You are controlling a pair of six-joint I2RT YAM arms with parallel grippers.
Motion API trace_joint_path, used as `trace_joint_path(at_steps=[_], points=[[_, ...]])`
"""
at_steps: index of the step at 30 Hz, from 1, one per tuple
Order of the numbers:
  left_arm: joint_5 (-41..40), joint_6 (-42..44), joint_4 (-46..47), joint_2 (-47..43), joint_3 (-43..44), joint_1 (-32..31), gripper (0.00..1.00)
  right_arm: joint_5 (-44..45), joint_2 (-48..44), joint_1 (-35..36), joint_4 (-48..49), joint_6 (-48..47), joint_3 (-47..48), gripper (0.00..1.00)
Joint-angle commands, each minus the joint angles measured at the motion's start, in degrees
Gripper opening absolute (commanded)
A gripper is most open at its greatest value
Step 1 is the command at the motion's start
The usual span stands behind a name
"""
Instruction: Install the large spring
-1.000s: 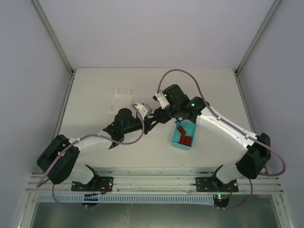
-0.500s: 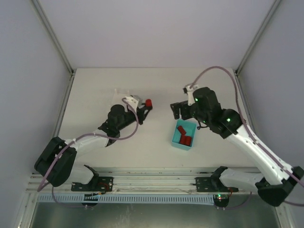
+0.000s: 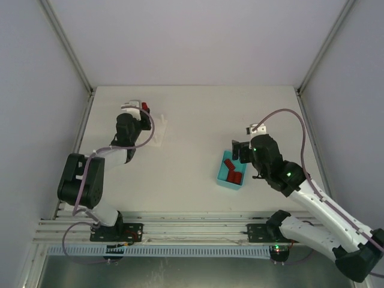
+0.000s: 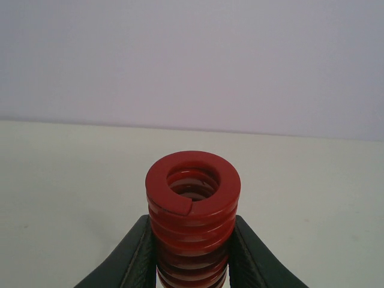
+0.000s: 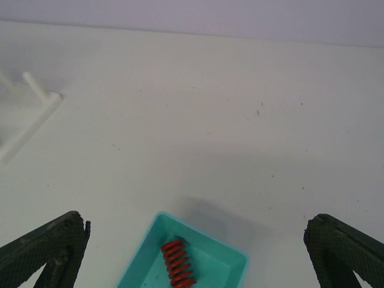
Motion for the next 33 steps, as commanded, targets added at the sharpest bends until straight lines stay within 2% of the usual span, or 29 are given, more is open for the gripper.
trace_joint_path(at_steps=[1, 7, 15, 20, 26, 29, 33], points=[[2.4, -0.6, 3.5, 4.6, 5.7, 3.9, 0.00, 2.2, 0.3, -0.3, 5.8, 0.5, -1.2, 0.99], [7.7, -4.1, 5.5, 11.9, 9.7, 6.9, 0.00, 2.8, 1.0, -0.3, 9.0, 1.2, -3.9, 0.99], [8.8, -2.4, 4.9, 18.2, 14.0, 7.8, 0.00, 2.8, 0.3, -0.4, 9.1, 1.1, -4.4, 0.99], [7.6, -2.2, 2.7, 19.2, 16.0, 7.8, 0.00, 3.0, -1.3, -0.5, 9.1, 1.0, -4.6, 0.99], [6.7, -9.0, -2.7, 20.6, 19.2, 7.8, 0.00, 3.5, -3.5, -0.5, 9.2, 0.9, -5.2, 0.99], [0.8, -12.3, -5.8, 20.6, 19.7, 7.0, 0.00, 3.4, -3.8, -0.6, 9.1, 0.9, -5.3, 0.99], [-8.2, -12.1, -8.1, 20.9, 20.1, 4.7, 0.00, 3.2, -4.1, -0.7, 8.9, 0.9, -5.1, 0.99]])
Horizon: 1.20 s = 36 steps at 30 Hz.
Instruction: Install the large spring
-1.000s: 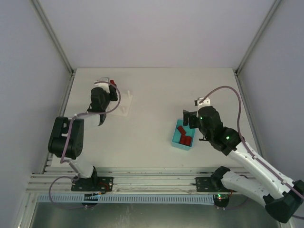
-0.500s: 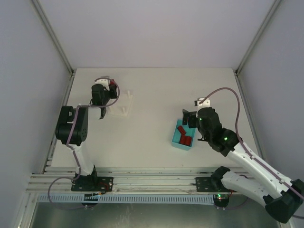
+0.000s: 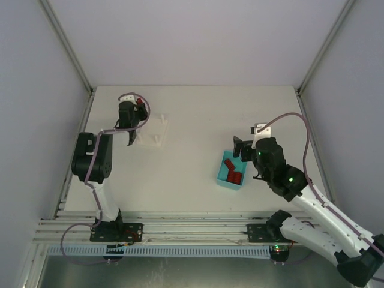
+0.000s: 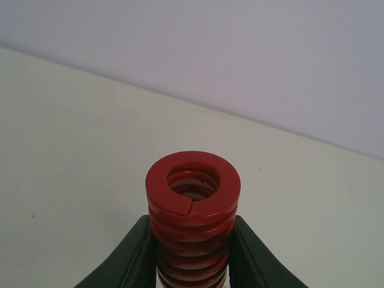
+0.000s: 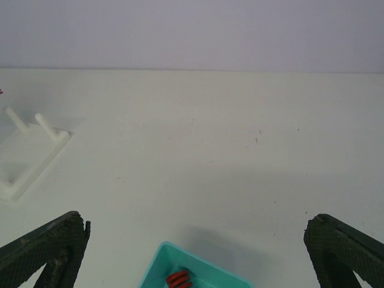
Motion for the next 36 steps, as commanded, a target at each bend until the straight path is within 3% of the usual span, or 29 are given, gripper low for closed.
trace_joint_path(at_steps=[1, 27, 36], points=[[-9.7, -2.8, -3.3, 1.3, 3.0, -2.2, 0.00, 1.0, -0.9, -0.3, 0.7, 0.5, -0.5, 0.99], [-22.3, -3.1, -8.1, 0.0, 1.4, -7.9, 0.02, 0.4, -3.3, -1.3, 0.3, 0.7, -1.0, 0.99], [-28.4, -4.7, -10.4, 2.6, 2.6, -10.6, 0.39, -0.3, -2.3, -2.3, 0.3, 1.1, -1.1, 0.99]])
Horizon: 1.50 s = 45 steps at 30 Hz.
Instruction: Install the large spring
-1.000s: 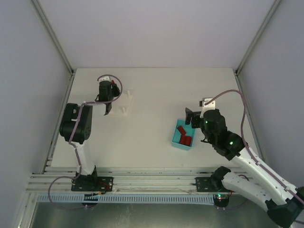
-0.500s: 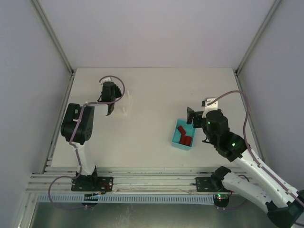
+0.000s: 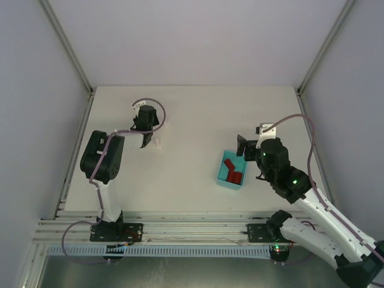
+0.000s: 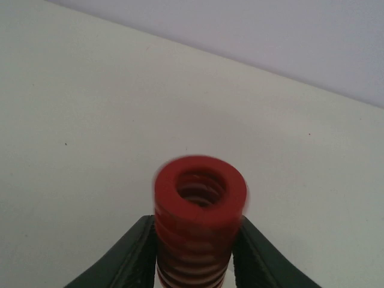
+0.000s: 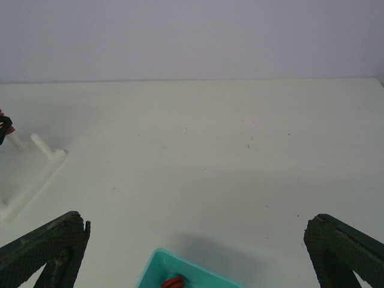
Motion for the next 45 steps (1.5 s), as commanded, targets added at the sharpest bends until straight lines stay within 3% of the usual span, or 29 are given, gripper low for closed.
trace_joint_path(at_steps=[1, 9, 17, 20, 21, 22, 26, 30, 34, 37, 42, 45], points=[[-3.8, -1.7, -0.8, 0.8, 0.8, -0.7, 0.41, -0.4, 0.5, -0.7, 0.4, 1.0, -0.7, 0.99], [-2.7, -0.6, -1.6, -1.2, 0.4, -0.7, 0.54, -1.7, 1.7, -1.5, 0.4, 1.4, -0.7, 0.99], [4.1, 3.1, -5.0, -10.9, -2.0, -1.0, 0.64, -6.5, 5.9, -2.7, -0.4, 2.4, 0.6, 0.99], [8.6, 2.9, -7.0, -16.9, -4.9, -1.1, 0.80, -9.8, 9.4, -2.9, -2.1, 2.5, 2.5, 0.99], [10.7, 2.8, -7.2, -18.6, -6.0, -1.1, 0.94, -10.9, 10.8, -3.0, -3.1, 2.3, 3.5, 0.99], [13.5, 2.6, -7.2, -20.5, -7.5, -1.3, 1.00, -12.1, 12.3, -3.0, -4.8, 2.1, 4.8, 0.99], [19.0, 2.5, -7.9, -27.9, -13.0, -3.3, 0.99, -15.8, 18.8, -3.2, -13.4, 1.4, 11.4, 1.00], [20.6, 0.0, -11.4, -35.0, -16.9, -5.8, 0.99, -18.5, 24.2, -3.3, -21.2, 1.9, 15.4, 0.89], [22.7, -1.5, -11.7, -39.8, -21.2, -9.1, 0.99, -24.4, 27.4, -3.2, -24.5, 2.5, 15.2, 0.61], [23.8, -2.5, -11.3, -41.7, -23.7, -11.1, 0.99, -23.6, 30.1, -3.2, -26.8, 2.6, 14.7, 0.45], [26.7, -3.1, -5.4, -41.7, -29.4, -13.0, 0.99, -22.8, 32.3, -3.2, -27.5, 3.2, 13.7, 0.32], [23.8, -1.9, -4.6, -42.2, -31.2, -13.1, 0.99, -22.6, 34.9, -3.3, -26.9, 2.5, 13.8, 0.30]])
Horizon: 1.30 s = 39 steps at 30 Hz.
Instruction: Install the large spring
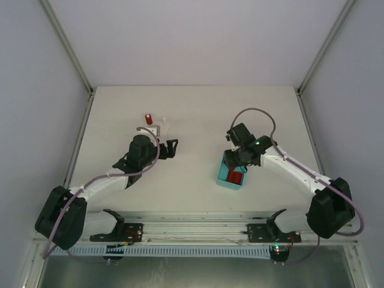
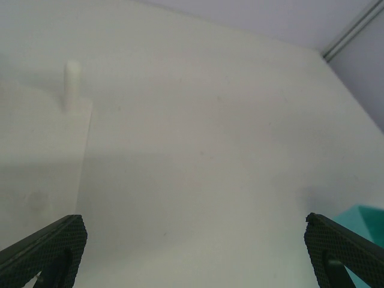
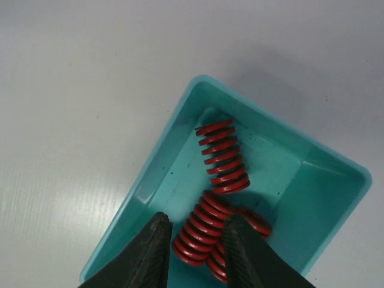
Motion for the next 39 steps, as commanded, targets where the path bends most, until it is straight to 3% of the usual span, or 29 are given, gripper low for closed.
trace_joint_path(at_steps=[1, 9, 19, 34, 39], points=[[-1.7, 0.9, 3.6, -0.8, -2.7, -0.2, 0.99, 0.4, 3.2, -0.2, -1.4, -0.2, -0.1, 0.30], [1.7, 4.9, 10.9, -6.5, -7.9, -0.2, 0.99, 1.5, 10.5, -1.0, -0.5, -1.6, 0.9, 0.29], [-2.8, 4.0, 8.4, -9.3, -8.5, -0.3, 0.99, 0.9, 14.2, -2.8, 0.8, -1.7, 1.0, 0.35], [-4.0, 4.1, 8.3, -10.2, -9.0, -0.4, 0.99, -1.7, 19.5, -4.1, 4.0, -2.5, 0.9, 0.34], [-8.7, 2.4, 7.8, -10.9, -9.7, -0.2, 0.99, -0.9, 21.3, -4.1, 4.4, -2.9, 0.6, 0.34]])
